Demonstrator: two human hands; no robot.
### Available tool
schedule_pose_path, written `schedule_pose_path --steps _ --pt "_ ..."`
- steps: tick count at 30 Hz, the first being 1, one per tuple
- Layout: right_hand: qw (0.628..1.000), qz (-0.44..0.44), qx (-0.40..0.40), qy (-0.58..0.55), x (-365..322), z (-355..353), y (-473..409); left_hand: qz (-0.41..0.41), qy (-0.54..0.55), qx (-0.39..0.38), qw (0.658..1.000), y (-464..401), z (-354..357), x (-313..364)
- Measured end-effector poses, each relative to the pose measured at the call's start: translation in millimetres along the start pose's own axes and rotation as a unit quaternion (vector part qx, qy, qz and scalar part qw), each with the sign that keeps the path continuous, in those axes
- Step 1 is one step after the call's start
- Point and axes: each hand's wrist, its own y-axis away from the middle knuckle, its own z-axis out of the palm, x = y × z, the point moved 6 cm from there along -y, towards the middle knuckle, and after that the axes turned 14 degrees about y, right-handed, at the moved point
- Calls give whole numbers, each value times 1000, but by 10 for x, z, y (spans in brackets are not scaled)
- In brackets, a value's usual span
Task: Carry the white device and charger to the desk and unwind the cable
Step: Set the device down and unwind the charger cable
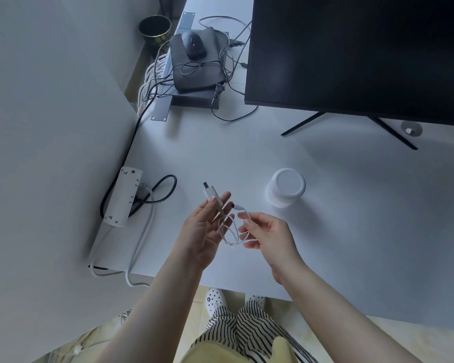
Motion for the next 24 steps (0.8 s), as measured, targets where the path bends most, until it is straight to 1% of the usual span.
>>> schedule_pose_path --steps 4,6,10,16,21,24 --pt "999 -16 -30 39 -48 55 6 9 34 8 999 -23 -8 -14" --pt "998 -20 -32 54 -62 79 22 18 32 11 999 -28 -16 -16" --pt "999 -11 -18 37 -61 61 38 26 18 5 999 -27 -36 6" --pt "999 -22 -43 23 -43 51 21 32 -7 15 999 -8 -87 42" --pt "996 -33 -77 9 -74 54 26 39 -84 -10 996 38 -95 134" --pt "996 -15 -84 -1 -40 73 11 29 -75 -12 997 40 -117 146"
